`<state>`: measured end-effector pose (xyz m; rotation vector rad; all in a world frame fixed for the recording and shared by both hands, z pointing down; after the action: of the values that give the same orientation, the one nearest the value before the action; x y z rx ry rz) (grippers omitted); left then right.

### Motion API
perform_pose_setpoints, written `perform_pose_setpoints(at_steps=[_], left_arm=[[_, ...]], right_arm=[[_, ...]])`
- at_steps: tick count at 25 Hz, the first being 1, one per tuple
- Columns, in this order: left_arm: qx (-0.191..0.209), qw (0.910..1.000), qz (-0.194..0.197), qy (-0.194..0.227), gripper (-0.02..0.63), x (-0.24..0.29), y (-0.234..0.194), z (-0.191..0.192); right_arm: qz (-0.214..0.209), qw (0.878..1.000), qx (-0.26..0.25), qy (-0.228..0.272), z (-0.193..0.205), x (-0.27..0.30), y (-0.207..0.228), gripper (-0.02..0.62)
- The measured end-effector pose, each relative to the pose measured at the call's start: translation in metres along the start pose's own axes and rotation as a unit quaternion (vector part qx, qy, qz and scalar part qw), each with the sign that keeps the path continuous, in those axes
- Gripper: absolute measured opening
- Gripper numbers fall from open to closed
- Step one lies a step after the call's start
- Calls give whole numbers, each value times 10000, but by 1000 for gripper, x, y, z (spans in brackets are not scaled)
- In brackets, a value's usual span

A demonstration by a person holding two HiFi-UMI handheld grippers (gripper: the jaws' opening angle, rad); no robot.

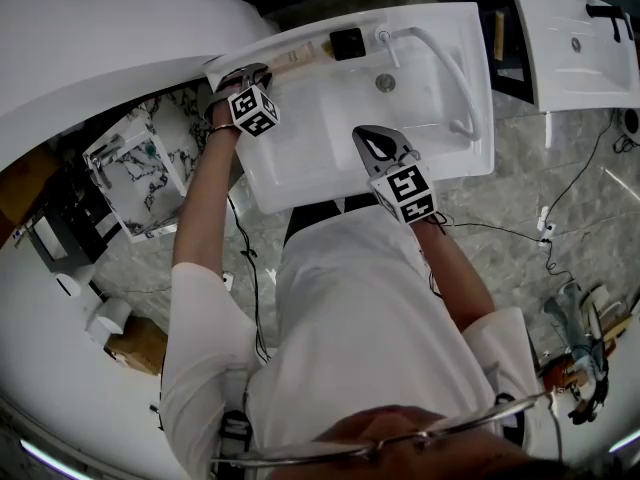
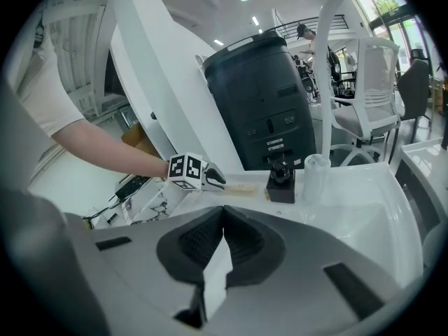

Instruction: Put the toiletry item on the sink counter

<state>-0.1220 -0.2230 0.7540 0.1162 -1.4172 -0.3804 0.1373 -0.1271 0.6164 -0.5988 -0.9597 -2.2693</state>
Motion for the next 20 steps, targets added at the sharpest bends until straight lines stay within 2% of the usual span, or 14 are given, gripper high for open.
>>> perform_pose_setpoints(at_steps=[1, 6, 10, 13, 17, 20], left_arm=[[-56, 10000, 27, -9, 88, 0, 1, 0], [-375, 9992, 134, -48, 144, -2, 2, 4], [-606, 9981, 108, -59, 161, -9, 1, 9], [-739, 9973, 1, -12, 161, -19, 1, 10], [-585, 9978, -259, 161, 160, -43, 6, 4], [-643, 9960, -490, 373, 160, -66, 11, -2]], right_arm=[[-6, 10000, 18, 0, 1, 0, 0, 6], [-32, 10000, -1, -3, 0, -1, -2, 6], [-61, 10000, -36, 7, -1, -2, -4, 6], [-76, 9999, -90, 11, -1, -3, -6, 6], [-131, 9998, -150, 11, -3, -4, -13, 6], [-181, 9996, -227, 33, -5, -5, -18, 6]])
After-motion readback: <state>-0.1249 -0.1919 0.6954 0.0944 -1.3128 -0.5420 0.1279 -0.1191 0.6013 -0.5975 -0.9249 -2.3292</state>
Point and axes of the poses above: the fingertips, and each gripper's own axes: x forward along the fingers, y to its right, z out of its underside, the point moved 8 cm from there along -x, backward along the fingers, and after that the axes turned 9 degrees about x, right-handed, at the moved point
